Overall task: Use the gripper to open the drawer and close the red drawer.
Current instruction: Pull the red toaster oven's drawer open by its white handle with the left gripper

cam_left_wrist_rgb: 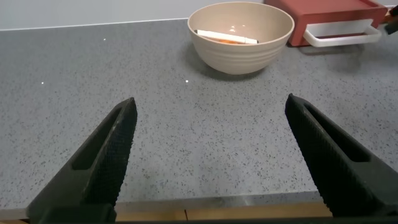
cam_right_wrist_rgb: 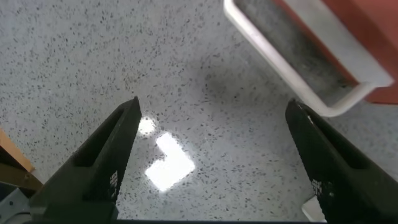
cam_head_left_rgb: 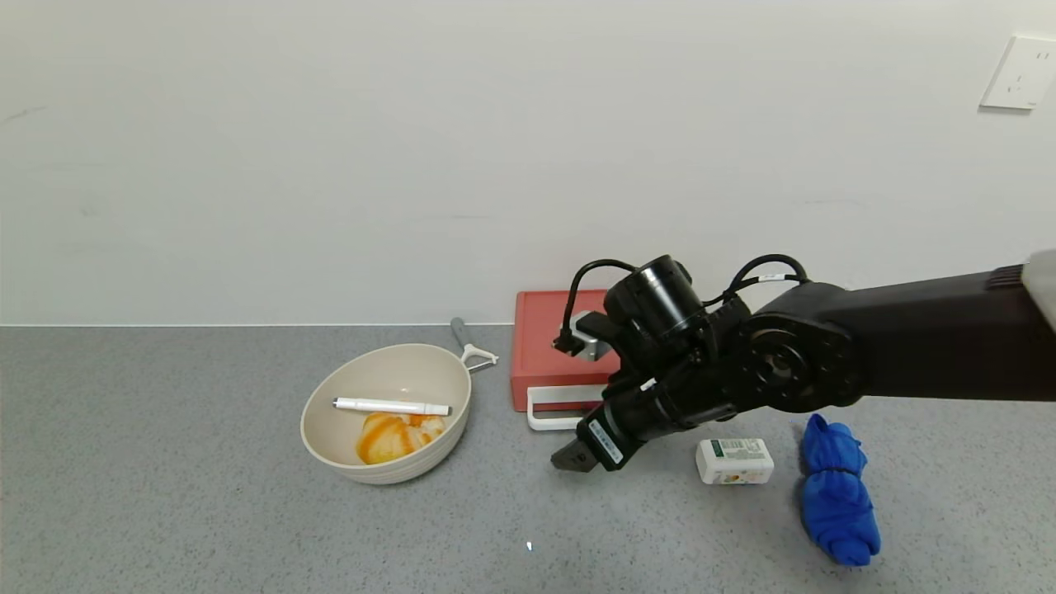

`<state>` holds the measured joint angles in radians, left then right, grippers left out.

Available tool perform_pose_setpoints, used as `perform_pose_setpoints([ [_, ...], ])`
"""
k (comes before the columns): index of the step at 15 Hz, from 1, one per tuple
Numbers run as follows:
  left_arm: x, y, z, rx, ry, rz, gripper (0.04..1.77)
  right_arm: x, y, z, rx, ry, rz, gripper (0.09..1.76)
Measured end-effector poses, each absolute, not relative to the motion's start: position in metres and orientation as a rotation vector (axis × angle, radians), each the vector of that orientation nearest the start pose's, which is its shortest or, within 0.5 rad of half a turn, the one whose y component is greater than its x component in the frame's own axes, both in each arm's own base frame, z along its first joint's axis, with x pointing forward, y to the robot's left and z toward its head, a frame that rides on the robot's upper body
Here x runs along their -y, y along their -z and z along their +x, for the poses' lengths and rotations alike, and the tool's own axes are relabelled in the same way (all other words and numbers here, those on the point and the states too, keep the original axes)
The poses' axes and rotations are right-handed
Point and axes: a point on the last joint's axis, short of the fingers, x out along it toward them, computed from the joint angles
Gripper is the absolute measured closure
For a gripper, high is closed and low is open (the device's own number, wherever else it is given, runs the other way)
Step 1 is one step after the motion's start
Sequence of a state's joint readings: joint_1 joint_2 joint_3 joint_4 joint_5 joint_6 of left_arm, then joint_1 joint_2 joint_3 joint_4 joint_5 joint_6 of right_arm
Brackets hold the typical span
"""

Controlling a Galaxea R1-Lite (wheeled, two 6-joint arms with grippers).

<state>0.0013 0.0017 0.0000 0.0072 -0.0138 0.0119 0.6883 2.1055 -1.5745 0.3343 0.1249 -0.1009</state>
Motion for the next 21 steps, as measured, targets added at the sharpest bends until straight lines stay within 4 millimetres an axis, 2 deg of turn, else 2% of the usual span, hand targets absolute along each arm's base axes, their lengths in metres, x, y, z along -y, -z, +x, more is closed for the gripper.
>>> perform_pose_setpoints([
  [9, 0.000, -0.075, -0.023, -0.009, 0.013, 0.012, 0.09, -0.299, -0.123, 0.352, -0.848, -0.770, -0.370, 0.14],
  [15, 0.000, -0.075, -0.023, -0.009, 0.012, 0.012, 0.09, -0.306, -0.111, 0.363, -0.832, -0.731, -0.392, 0.14],
  [21, 0.000, -0.075, -0.023, -0.009, 0.012, 0.012, 0.09, -0.305, -0.107, 0.372, -0.823, -0.702, -0.391, 0.14],
])
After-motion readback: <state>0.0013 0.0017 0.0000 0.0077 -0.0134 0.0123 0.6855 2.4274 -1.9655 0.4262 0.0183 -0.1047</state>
